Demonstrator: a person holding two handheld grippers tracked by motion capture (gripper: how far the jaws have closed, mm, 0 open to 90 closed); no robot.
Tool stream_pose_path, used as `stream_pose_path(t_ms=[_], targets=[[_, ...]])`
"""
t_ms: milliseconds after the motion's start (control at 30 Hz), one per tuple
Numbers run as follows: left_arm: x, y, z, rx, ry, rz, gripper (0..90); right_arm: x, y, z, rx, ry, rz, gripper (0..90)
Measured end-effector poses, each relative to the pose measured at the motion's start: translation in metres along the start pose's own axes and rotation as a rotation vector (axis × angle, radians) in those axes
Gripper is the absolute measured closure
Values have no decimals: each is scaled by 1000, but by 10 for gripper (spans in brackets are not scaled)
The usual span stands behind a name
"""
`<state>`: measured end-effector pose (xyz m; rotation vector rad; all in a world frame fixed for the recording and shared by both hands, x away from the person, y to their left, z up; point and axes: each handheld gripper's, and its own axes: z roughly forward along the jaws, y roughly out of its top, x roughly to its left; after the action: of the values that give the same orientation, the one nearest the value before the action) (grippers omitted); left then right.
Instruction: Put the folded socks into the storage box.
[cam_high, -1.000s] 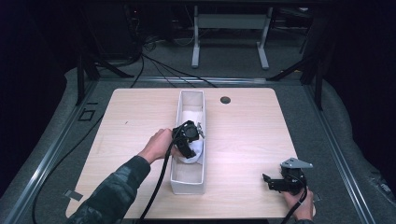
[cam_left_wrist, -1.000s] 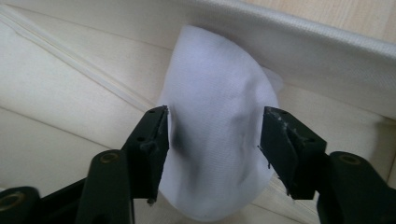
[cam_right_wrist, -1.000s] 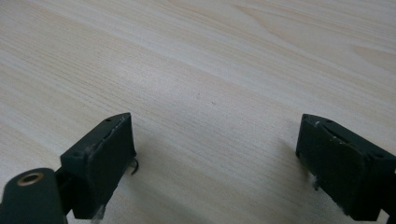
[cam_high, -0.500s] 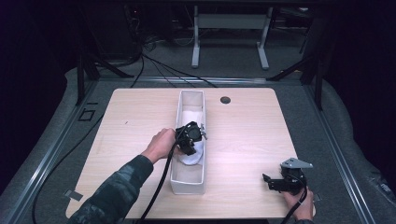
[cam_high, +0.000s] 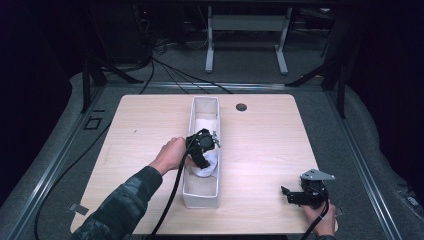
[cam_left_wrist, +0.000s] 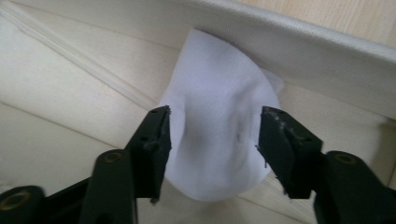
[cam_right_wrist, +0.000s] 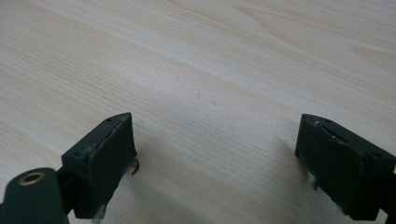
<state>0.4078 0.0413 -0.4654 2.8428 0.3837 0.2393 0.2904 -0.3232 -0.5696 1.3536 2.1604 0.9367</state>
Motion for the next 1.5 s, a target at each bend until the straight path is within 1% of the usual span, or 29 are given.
stream_pose_path(t_ms=[33,67,133,167,200,333,400,467,500,533,567,633,767,800,833,867,933,967,1000,1067,1100,1133,1200,1233,1300,1333,1367,1400,1500], targets=[[0,-1,-3,-7,7,-5,383,0,0,0,0,1,0,114],[1,-3,-11,-32,15,-15,360,0,0,0,-1,2,0,114],[0,-5,-18,-43,23,-24,313,0,0,0,0,2,0,114],[0,-5,-18,-43,23,-24,297,0,0,0,0,2,0,114],[1,-6,-26,-51,31,-29,276,0,0,0,0,1,0,114],[2,-9,-40,-79,49,-38,210,0,0,0,-1,5,0,114],[0,-10,-47,-81,63,-27,185,0,0,0,1,-3,0,115],[-1,-11,-51,-91,66,-28,175,0,0,0,-1,5,0,115],[-1,-12,-55,-98,69,-26,175,0,0,0,-3,-4,1,115],[-2,-13,-60,-101,84,-26,167,-1,0,0,-6,18,1,115],[-2,-15,-64,-112,86,-30,162,1,0,-1,12,-30,-3,115],[-2,-21,-73,-123,96,-38,147,0,0,0,-5,16,0,115],[-2,-29,-84,-138,106,-52,115,0,0,0,1,-4,-1,117],[-1,-35,-92,-146,118,-61,89,0,0,0,-2,2,-1,117],[-1,-35,-92,-146,118,-61,81,0,0,0,-2,2,-1,117],[-1,-41,-99,-154,132,-73,76,0,0,0,-2,4,-1,117],[-1,-45,-102,-159,138,-78,69,0,0,0,-2,2,-1,117],[-1,-53,-108,-163,148,-85,65,0,0,0,-2,1,-1,117],[-1,-53,-108,-163,148,-85,61,0,0,0,-2,1,-1,117],[-1,-65,-116,-173,163,-103,38,0,0,0,-2,2,-1,117],[-1,-65,-116,-173,163,-103,38,0,0,0,-2,2,-1,117],[-1,-75,-120,-185,173,-122,38,0,0,0,-2,2,-1,117],[0,-84,-123,-185,178,-135,38,0,0,0,-1,2,-1,117],[0,-89,-124,-197,180,-151,38,0,0,0,-2,2,-1,117],[0,-99,-125,-198,185,-168,34,0,0,0,-1,2,0,117],[0,-99,-125,-198,185,-168,26,0,0,0,-1,2,0,117],[0,-109,-125,-204,192,-188,23,0,0,0,-2,2,0,117],[0,-109,-125,-204,192,-188,22,0,0,0,-2,2,0,117],[-1,-129,-125,-213,194,-226,17,0,0,0,-1,2,0,117]])
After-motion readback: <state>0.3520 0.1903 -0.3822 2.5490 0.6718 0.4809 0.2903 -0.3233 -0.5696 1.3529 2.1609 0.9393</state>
